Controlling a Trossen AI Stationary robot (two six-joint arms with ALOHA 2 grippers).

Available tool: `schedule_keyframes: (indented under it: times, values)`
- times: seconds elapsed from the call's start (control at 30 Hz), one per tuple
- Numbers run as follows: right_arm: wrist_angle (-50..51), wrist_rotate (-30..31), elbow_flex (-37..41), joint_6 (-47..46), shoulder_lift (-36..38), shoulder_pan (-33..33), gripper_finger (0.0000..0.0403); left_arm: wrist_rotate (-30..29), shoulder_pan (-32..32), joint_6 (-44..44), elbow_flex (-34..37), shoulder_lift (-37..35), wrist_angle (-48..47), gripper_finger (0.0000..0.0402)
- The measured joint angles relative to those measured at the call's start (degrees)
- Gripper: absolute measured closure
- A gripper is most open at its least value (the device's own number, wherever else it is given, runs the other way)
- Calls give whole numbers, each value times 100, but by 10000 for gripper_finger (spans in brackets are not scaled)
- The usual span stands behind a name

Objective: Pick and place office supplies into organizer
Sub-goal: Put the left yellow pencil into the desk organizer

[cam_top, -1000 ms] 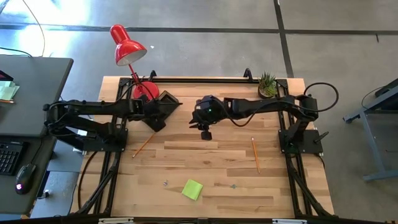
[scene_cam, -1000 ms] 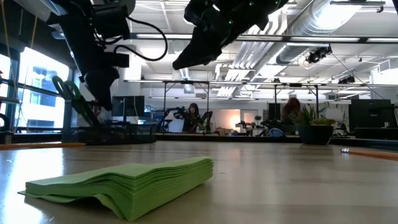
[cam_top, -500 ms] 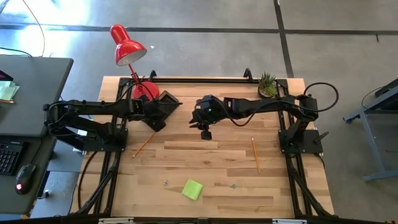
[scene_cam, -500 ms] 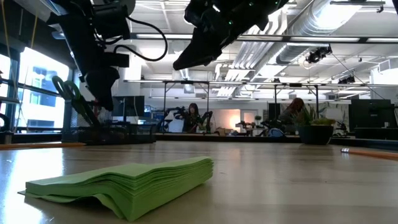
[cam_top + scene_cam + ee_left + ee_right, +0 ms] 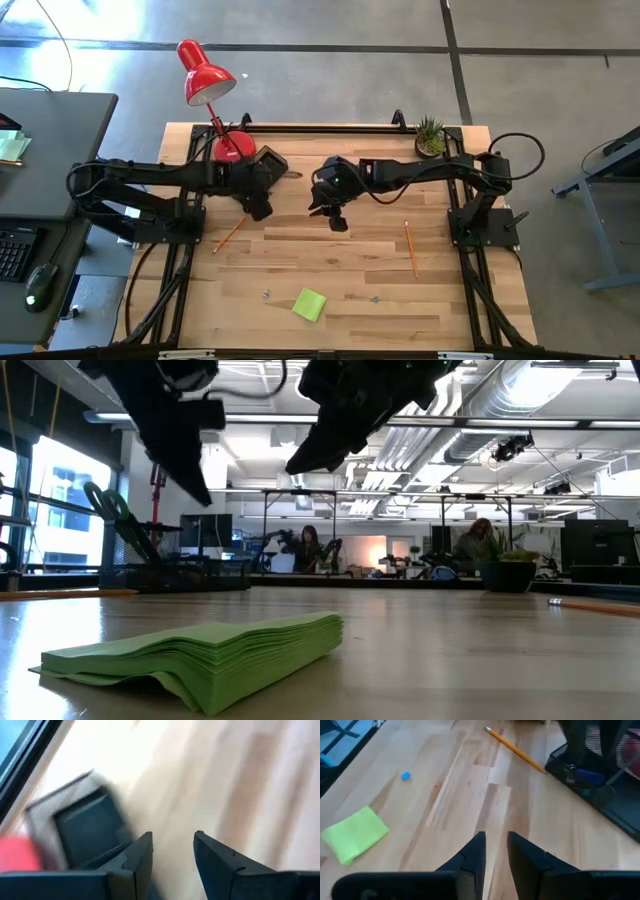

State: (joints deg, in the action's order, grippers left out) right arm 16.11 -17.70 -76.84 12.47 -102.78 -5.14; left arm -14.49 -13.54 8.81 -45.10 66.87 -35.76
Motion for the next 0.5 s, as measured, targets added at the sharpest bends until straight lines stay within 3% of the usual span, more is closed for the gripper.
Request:
schedule_keyframes:
  times: [0.23, 0.4, 0.5]
  values:
    - [419, -137, -2, -27, -211, 430, 329, 334, 1183, -208, -232, -2, 53, 273]
    - [963, 679, 0, -466, -226, 743, 329, -429, 1677, 1521, -232, -2, -1119, 273]
    - [1087, 826, 0, -425, -230, 901, 329, -368, 1854, 2408, -232, 0, -2121, 273]
